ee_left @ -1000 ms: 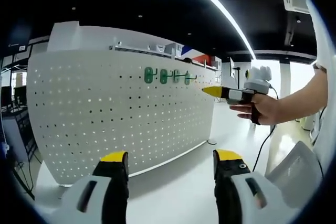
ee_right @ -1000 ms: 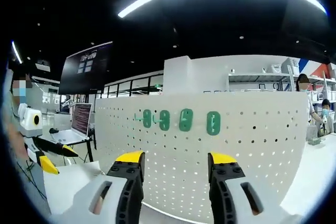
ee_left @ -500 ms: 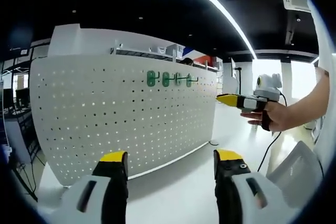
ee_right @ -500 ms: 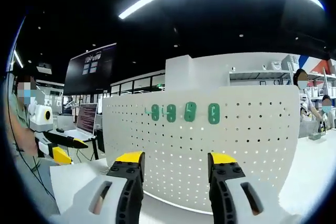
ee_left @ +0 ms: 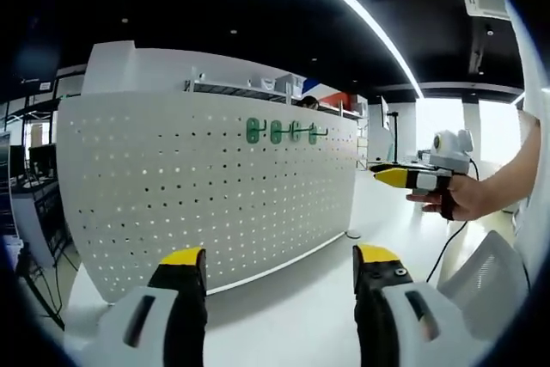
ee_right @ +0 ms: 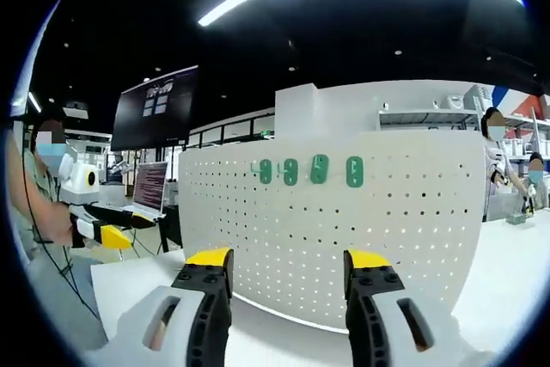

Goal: Insert the hook assembly into the mounting plate slot until the hook locks in place.

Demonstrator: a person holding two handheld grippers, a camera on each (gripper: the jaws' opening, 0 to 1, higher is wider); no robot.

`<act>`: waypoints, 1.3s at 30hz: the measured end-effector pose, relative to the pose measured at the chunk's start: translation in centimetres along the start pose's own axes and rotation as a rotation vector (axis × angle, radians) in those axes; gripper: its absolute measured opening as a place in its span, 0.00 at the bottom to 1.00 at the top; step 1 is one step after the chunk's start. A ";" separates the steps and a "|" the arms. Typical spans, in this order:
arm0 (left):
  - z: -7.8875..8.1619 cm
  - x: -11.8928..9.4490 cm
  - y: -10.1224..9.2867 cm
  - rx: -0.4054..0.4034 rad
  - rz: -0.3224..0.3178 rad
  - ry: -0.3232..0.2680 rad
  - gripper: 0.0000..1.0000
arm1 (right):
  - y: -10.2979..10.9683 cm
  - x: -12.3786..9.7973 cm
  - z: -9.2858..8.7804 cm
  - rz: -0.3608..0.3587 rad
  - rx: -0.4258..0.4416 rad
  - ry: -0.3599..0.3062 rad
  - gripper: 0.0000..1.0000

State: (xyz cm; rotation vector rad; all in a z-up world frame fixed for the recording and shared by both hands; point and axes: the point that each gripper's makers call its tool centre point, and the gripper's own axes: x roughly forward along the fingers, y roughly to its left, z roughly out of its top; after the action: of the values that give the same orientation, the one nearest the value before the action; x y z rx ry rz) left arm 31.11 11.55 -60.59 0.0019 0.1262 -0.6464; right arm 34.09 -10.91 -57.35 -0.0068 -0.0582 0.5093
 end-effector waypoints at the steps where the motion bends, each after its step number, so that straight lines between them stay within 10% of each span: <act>1: 0.0 -0.1 0.0 0.002 0.001 -0.001 0.72 | 0.2 -0.2 -0.2 0.002 -0.001 0.004 0.51; 39: -2.7 -5.5 0.5 -0.021 0.063 0.009 0.81 | 2.6 -6.3 -2.8 0.007 0.019 0.055 0.57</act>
State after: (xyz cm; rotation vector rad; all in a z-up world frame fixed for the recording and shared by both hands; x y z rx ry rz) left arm 26.69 15.34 -62.63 -0.0119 0.1414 -0.5822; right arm 27.48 -11.69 -60.56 -0.0026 0.0004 0.5161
